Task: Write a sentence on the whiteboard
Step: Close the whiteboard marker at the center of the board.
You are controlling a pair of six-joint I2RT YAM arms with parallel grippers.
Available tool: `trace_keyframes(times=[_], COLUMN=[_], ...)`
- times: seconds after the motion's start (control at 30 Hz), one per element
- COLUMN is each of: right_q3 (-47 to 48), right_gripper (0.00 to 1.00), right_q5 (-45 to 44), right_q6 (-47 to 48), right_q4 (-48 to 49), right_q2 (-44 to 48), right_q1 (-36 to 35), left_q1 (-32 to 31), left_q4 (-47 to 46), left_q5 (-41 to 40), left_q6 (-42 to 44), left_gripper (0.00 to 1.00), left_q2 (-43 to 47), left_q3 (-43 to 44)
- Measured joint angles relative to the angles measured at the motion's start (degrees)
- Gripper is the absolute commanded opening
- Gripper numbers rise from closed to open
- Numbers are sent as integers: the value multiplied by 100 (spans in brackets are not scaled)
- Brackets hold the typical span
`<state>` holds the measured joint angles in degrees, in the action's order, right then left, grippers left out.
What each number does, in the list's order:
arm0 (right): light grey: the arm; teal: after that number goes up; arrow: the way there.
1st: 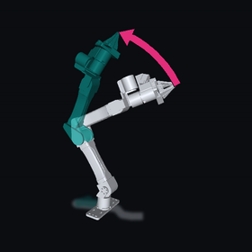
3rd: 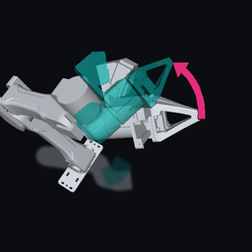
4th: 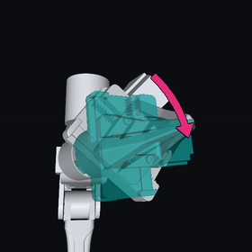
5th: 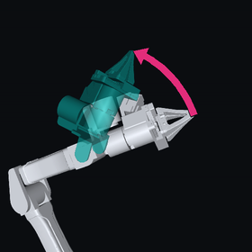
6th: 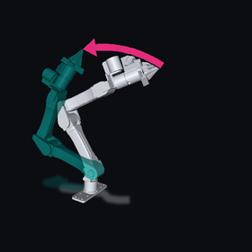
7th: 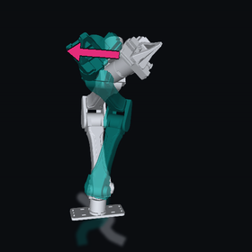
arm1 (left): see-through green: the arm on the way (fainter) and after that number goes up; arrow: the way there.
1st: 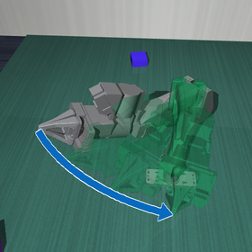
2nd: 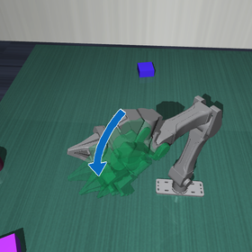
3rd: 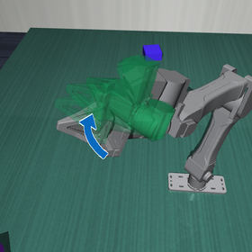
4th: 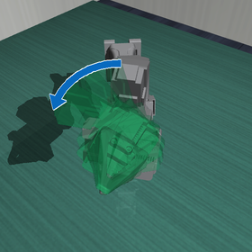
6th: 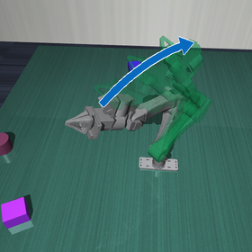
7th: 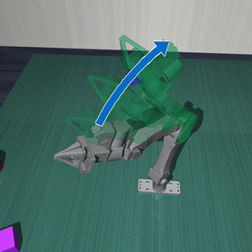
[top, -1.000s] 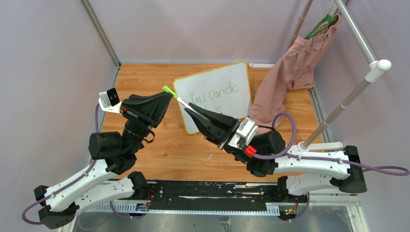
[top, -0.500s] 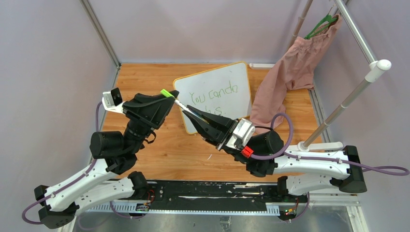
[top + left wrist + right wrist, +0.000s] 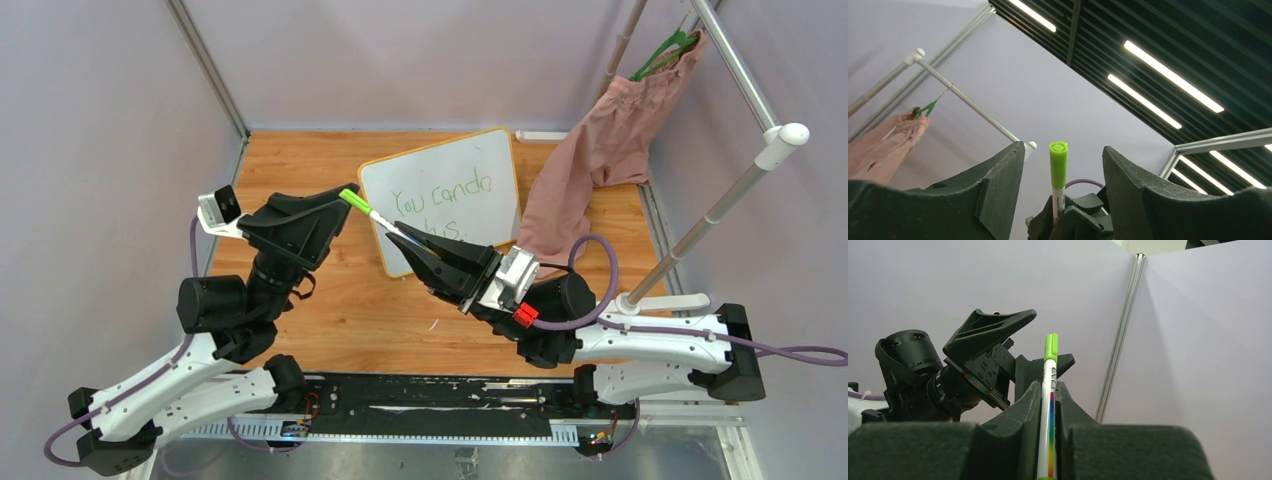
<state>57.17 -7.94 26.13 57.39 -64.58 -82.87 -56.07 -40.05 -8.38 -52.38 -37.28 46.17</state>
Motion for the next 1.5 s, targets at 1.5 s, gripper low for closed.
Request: trace_keyframes(times=[1.5], right_q3=[-90], right_gripper=[0], right_q5=[87], right_q6=[-155], right_q4=[-149], right_q2=[111], right_q1=[0], left_q1=[0], left_q4=[7], left_q5=[37], left_q6=[-15], left_gripper=[36], left_q2=[-157], left_q3=[0])
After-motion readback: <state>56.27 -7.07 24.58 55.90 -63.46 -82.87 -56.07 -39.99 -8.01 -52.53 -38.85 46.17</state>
